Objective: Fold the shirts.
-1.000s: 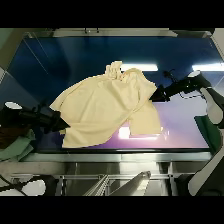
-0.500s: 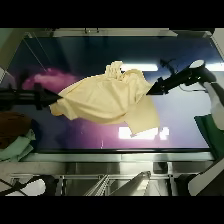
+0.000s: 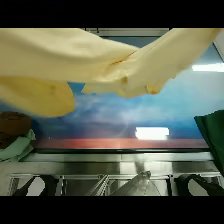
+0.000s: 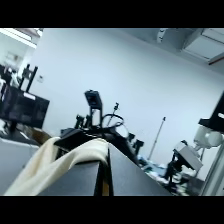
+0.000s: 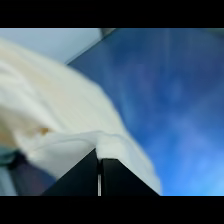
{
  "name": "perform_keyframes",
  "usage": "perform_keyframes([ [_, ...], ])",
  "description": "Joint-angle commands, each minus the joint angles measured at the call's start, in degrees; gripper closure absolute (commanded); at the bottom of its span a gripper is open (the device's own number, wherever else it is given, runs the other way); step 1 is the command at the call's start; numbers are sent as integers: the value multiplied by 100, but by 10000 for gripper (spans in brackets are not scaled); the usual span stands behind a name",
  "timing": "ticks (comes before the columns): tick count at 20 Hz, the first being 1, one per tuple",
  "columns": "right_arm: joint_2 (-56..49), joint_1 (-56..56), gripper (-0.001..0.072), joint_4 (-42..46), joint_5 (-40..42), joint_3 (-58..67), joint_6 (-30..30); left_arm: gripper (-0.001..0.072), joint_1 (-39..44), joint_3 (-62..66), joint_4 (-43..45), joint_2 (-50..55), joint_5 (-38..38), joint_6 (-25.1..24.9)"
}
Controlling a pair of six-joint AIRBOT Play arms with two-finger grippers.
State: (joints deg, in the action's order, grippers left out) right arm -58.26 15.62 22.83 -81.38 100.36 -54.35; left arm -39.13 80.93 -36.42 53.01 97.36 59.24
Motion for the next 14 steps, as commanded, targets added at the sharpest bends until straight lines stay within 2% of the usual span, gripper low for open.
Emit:
perform_keyframes([
  [1, 1434, 94, 688, 1311, 1707, 79, -20, 685, -1108, 640, -542, -490, -385, 17],
  [3, 1392, 94, 688, 1816, 1827, 74, -256, 685, -1377, 647, 476, -420, -566, 240],
  [5, 839, 20, 688, 1790, 1526, 70, -319, 685, -1141, 372, 1937, -188, -682, 466],
  [9, -1023, -463, 688, 1873, 1110, 66, -420, 685, 356, -831, 4330, 730, -1019, 380],
  [12, -2577, -793, 688, 1871, 1043, 63, -479, 685, 1272, -1668, 4940, 1823, -2087, -52],
  [13, -3128, -857, 688, 1858, 1086, 66, -533, 635, 1440, -1875, 4931, 2288, -2450, -208],
  [14, -3650, -901, 687, 1856, 1235, 66, -614, 397, 1515, -2020, 4940, 2712, -2765, -369],
])
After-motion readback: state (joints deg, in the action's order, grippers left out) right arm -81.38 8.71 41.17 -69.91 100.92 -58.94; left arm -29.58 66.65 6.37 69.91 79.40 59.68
